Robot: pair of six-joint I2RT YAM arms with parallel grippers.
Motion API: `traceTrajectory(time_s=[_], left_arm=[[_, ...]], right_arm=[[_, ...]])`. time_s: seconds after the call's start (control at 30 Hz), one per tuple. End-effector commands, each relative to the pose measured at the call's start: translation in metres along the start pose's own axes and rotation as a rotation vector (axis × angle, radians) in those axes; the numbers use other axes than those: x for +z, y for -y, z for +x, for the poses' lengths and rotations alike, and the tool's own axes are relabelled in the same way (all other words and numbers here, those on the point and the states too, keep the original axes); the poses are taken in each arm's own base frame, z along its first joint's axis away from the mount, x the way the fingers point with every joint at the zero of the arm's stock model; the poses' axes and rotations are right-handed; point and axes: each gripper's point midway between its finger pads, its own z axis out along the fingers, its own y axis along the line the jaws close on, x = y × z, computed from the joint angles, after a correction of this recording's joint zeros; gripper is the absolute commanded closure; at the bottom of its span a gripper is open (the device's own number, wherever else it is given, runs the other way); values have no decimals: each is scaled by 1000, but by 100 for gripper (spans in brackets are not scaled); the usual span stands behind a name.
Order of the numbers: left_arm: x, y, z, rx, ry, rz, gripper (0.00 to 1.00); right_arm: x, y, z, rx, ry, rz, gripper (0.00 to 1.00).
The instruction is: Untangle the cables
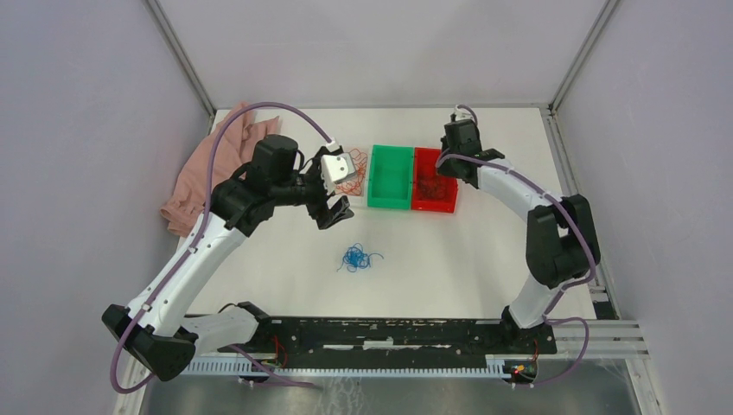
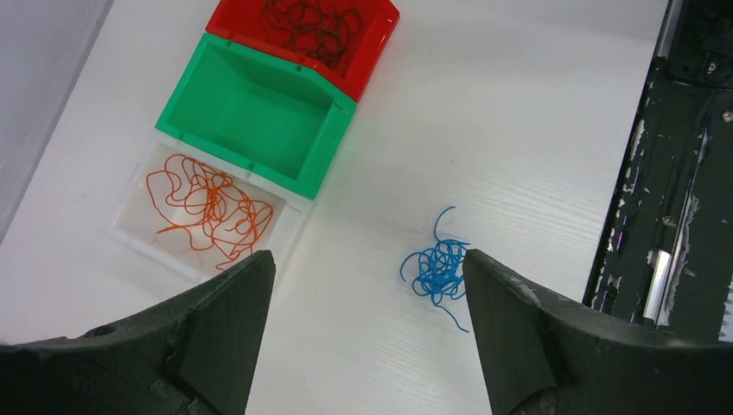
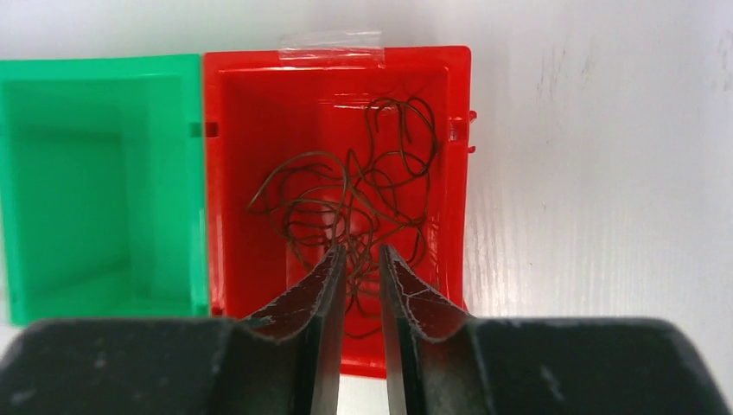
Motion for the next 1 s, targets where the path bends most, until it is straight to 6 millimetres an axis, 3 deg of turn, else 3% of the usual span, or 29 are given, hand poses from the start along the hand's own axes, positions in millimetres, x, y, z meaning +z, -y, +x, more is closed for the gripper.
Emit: traceTrajectory(time_s=[0.0, 0.23, 0.37, 0.47, 0.63, 0.8, 0.97], left_arm=[[-9, -8, -14, 11, 32, -46, 13], [-5, 1, 13, -6, -51, -12, 11], [-1, 7, 37, -20, -121, 6, 10], [5, 18, 58, -39, -159, 39, 10], [13, 23, 88, -80, -219, 65, 12], [9, -1, 99, -155, -188, 22, 13], [-1, -22, 104, -182, -151, -19, 11]], right_arm=[[27, -1, -3, -28, 22, 62, 76], [63, -10, 14, -124, -20, 111, 78], [60, -22, 12, -102, -11, 50, 78], [33, -40, -8, -65, 44, -52, 74], [-37, -84, -39, -103, 156, -305, 60], [-88, -118, -5, -160, 127, -542, 47], [-127, -172, 61, -191, -1, -838, 46]])
